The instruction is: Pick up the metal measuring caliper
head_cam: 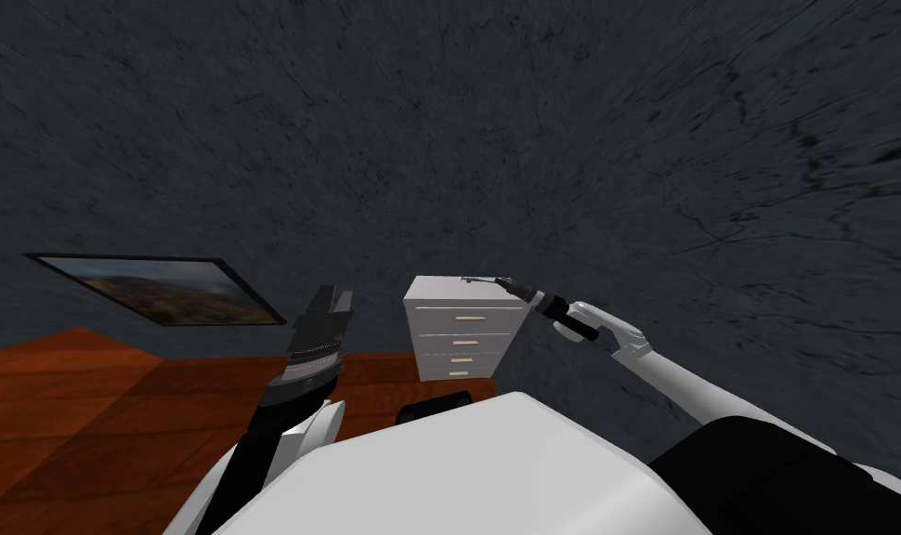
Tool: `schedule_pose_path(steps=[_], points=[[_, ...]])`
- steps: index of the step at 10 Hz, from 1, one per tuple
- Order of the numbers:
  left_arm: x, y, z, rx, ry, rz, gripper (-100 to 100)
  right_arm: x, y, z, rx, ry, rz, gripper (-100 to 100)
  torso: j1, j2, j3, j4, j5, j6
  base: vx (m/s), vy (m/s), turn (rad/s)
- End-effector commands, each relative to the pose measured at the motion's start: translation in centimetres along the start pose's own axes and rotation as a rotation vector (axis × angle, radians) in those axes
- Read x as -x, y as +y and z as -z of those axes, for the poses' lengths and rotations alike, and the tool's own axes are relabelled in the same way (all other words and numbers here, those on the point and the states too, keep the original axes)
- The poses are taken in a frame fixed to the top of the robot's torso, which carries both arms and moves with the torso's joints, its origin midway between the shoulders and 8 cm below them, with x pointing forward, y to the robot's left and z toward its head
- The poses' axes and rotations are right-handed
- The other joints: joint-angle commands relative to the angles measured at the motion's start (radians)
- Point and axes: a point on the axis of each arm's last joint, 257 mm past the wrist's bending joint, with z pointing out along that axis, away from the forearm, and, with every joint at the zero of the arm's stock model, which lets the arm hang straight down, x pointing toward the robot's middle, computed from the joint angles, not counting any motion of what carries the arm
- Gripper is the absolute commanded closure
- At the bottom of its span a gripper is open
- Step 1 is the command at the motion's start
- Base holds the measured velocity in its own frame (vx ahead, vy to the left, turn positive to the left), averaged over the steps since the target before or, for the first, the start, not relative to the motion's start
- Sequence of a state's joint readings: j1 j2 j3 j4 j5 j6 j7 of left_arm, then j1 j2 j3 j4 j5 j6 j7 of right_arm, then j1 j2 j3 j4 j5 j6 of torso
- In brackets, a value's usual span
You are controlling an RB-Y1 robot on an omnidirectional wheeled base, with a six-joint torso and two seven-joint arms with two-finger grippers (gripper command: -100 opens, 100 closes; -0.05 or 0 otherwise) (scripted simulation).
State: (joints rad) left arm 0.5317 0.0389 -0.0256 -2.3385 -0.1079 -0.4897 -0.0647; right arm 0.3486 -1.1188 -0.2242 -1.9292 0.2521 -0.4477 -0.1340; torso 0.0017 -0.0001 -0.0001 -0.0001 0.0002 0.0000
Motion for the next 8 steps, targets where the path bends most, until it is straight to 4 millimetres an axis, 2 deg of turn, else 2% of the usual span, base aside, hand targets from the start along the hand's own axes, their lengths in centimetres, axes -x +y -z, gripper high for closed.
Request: schedule_pose_path(steps=[1,2,3,4,5,6,7,8], points=[[0.0,0.0,0.0,0.000,0.000,0.000,0,0.2,-0.7,0.2,-0.006,0.038,0.049,-100,0.000,0.000,0.000,0.000,0.000,0.000,0.001,0.030,0.048],[0.0,0.0,0.0,0.000,0.000,0.000,0,0.2,-2.1,0.7,-0.033,0.075,0.105,-100,0.000,0.000,0.000,0.000,0.000,0.000,0.005,0.045,0.096],[0.0,0.0,0.0,0.000,0.000,0.000,0,0.3,-1.9,0.5,-0.025,0.097,0.128,-100,0.001,0.000,0.000,0.000,0.000,0.000,0.005,0.035,0.032],[0.0,0.0,0.0,0.000,0.000,0.000,0,0.3,-3.4,1.1,-0.052,0.135,0.184,-100,0.001,0.000,0.000,0.000,0.000,0.000,0.004,0.042,0.071],[0.0,0.0,0.0,0.000,0.000,0.000,0,0.5,-3.2,0.9,-0.044,0.156,0.206,-100,0.001,0.000,0.000,0.000,0.000,0.000,0.008,0.035,0.036],[0.0,0.0,0.0,0.000,0.000,0.000,0,0.4,-4.7,1.6,-0.069,0.196,0.262,-100,0.001,0.000,0.000,0.000,0.000,0.000,0.016,0.034,0.080],[0.0,0.0,0.0,0.000,0.000,0.000,0,0.6,-4.6,1.4,-0.061,0.215,0.283,-100,0.001,-0.001,-0.001,0.000,0.000,0.000,0.011,0.027,0.044],[0.0,0.0,0.0,0.000,0.000,0.000,0,0.6,-6.0,2.2,-0.085,0.259,0.339,-100,0.000,-0.001,0.000,0.000,0.000,0.000,0.014,0.040,0.082]])
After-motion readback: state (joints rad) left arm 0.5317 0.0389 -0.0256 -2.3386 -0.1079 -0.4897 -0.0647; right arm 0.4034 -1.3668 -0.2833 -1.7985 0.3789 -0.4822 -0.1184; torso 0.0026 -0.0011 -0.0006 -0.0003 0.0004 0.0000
